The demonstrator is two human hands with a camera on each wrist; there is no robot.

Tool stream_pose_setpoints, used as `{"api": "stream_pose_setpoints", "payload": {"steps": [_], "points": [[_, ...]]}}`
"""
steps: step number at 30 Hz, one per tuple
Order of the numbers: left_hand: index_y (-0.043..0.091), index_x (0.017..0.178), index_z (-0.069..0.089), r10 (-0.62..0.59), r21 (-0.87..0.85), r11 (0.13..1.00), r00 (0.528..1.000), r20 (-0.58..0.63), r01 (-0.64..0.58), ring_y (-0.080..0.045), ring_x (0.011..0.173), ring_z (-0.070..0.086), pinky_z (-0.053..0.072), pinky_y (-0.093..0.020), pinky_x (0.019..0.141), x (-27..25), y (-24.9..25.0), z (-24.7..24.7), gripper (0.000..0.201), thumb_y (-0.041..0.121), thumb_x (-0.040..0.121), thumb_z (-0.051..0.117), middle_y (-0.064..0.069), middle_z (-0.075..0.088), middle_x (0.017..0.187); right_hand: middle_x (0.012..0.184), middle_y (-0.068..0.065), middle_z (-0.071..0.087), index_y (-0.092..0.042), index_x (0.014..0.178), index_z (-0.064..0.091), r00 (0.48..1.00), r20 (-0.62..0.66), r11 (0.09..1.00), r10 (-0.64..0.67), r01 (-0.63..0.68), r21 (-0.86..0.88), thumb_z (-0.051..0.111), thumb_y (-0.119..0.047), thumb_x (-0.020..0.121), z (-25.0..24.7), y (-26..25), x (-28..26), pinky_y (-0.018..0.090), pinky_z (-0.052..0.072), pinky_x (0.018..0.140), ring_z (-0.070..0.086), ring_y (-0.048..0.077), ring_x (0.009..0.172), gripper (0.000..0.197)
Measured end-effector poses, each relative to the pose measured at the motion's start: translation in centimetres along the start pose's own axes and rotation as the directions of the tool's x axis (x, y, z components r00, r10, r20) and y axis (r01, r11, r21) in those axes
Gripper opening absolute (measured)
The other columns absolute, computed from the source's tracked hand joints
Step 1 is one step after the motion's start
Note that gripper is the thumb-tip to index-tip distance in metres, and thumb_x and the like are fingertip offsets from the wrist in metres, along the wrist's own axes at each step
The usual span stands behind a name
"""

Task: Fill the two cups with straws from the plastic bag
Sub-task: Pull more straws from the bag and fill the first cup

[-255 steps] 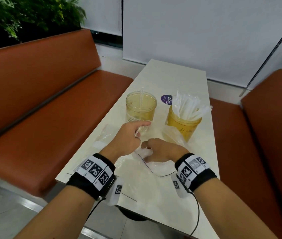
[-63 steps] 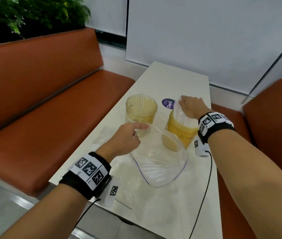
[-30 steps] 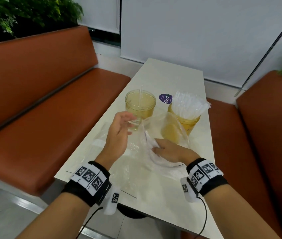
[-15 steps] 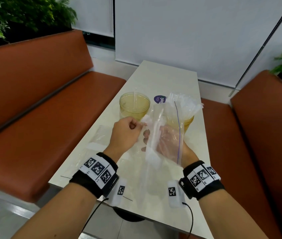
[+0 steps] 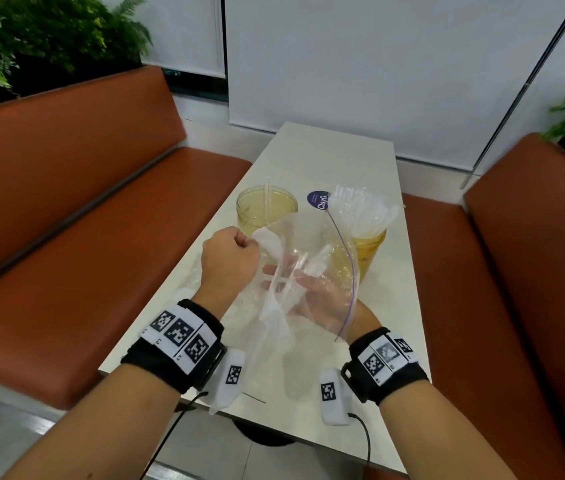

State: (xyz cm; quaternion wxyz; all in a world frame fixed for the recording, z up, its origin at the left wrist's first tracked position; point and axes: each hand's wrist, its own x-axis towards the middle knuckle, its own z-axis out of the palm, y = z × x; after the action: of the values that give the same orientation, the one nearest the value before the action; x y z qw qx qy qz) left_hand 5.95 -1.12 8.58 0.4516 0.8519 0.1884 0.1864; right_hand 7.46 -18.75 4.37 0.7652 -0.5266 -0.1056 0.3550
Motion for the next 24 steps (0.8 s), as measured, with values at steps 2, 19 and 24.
{"api": "stream_pose_setpoints", "payload": {"steps": [2,19,24], "points": [[0.002,0.08,0.066,0.031,0.022,0.999,1.0,0.006,-0.031,-0.021,0.066,0.053,0.041,-0.023,0.056,0.0,-0.1,-0.2,0.017,0.014,0.091,0.06,-0.008,0.064,0.073,0.129,0.017,0.065,-0.011,0.121,0.074,0.999,-0.05,0.998,0.011,-0.014,-0.06,0.077,-0.039,0.084,0.4,0.1,0.7,0.036,0.059,0.086,0.069,0.021,0.11,0.046],[0.02,0.082,0.063,-0.032,0.098,0.995,0.998,0.05,0.027,-0.01,0.051,0.05,0.037,-0.025,0.053,0.6,-4.4,-3.0,0.02,0.024,0.099,0.054,0.006,0.075,0.071,0.073,0.002,0.054,-0.01,0.101,0.058,0.833,-0.5,0.938,-0.237,0.33,0.105,0.057,-0.036,0.102,-1.7,-4.6,1.1,0.035,0.053,0.065,0.054,0.017,0.062,0.026],[0.019,0.087,0.064,-0.079,0.089,0.993,0.994,0.074,0.072,-0.013,0.043,0.042,0.035,-0.024,0.048,0.8,-5.5,-2.9,0.017,0.025,0.101,0.054,0.004,0.075,0.072,0.061,-0.002,0.043,-0.017,0.093,0.05,0.609,-0.477,0.738,-0.634,0.66,-0.139,0.052,-0.026,0.105,-1.8,-13.2,0.3,0.033,0.048,0.057,0.044,0.015,0.051,0.015]]}}
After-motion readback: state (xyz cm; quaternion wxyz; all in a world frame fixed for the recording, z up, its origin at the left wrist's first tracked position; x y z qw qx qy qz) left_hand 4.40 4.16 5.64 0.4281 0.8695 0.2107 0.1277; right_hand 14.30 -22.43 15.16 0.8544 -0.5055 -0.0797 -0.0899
